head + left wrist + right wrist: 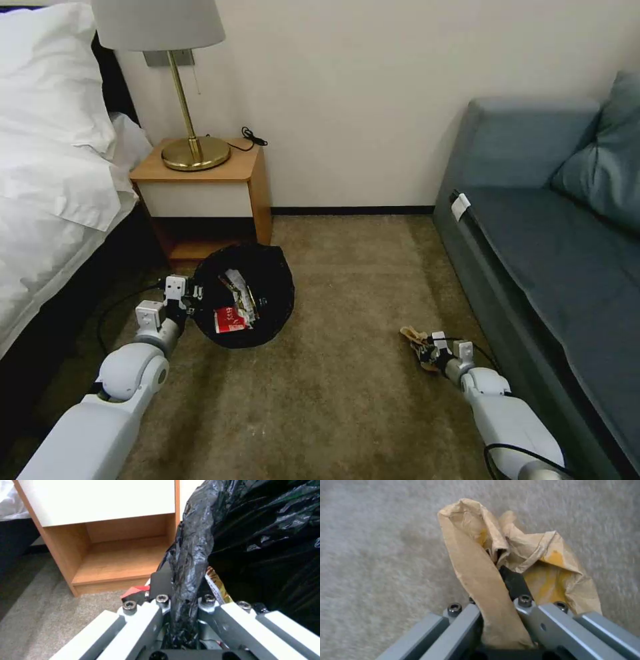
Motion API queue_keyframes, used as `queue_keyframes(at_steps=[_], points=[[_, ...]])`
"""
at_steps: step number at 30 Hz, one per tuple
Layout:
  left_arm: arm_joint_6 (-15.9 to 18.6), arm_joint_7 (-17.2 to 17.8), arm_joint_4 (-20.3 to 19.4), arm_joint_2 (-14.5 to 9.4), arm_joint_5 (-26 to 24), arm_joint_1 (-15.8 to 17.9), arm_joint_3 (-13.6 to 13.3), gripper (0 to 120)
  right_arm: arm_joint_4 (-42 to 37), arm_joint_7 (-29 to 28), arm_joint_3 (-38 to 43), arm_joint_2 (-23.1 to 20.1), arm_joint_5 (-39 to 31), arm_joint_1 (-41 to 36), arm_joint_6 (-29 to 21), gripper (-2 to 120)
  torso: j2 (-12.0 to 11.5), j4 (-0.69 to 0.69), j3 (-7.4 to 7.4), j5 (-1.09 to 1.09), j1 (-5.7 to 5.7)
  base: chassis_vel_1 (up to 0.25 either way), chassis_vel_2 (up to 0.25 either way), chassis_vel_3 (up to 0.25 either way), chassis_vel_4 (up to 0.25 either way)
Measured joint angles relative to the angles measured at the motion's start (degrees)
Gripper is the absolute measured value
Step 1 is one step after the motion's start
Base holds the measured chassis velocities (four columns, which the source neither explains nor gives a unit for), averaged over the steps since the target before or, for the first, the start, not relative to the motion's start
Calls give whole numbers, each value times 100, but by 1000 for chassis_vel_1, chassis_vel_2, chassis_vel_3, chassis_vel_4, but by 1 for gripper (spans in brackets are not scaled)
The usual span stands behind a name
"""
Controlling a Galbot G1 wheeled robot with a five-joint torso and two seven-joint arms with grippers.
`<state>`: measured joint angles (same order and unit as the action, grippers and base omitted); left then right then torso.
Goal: Pick up the trash bin, then pick up the garbage on the floor and place it into the trash bin.
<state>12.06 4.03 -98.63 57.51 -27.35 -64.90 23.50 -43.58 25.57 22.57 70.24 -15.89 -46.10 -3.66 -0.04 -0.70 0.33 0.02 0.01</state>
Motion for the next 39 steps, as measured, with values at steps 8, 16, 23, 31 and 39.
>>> queue_keyframes(at_steps=[8, 16, 23, 31, 39], points=[[-68, 49, 189, 129, 6, 110, -161, 2, -1013, -18, -396, -182, -702, -111, -11, 0, 0, 0, 0, -2, 0, 0, 0, 0, 0], [-124, 9, 350, 152, 24, 137, -135, 2, -2333, -211, -1433, -419, -1710, 550, -236, 0, 0, 1, -1, -3, 0, 0, 0, 0, 0], [-133, 13, 408, 169, 26, 151, -66, 2, -3530, -371, -2164, -653, -3077, 938, -477, 0, 0, 1, -2, -7, 0, 0, 0, 0, 0], [-138, 0, 516, 205, 35, 205, -47, 2, -4043, -542, -2947, -329, -3770, 1082, -578, 0, 0, 1, -1, -3, 0, 0, 0, 0, 0], [-138, 1, 588, 239, 35, 225, -13, 2, -4125, -555, -3625, 218, -4070, 1174, -562, 0, 0, 1, -1, -3, 0, 0, 0, 0, 0]])
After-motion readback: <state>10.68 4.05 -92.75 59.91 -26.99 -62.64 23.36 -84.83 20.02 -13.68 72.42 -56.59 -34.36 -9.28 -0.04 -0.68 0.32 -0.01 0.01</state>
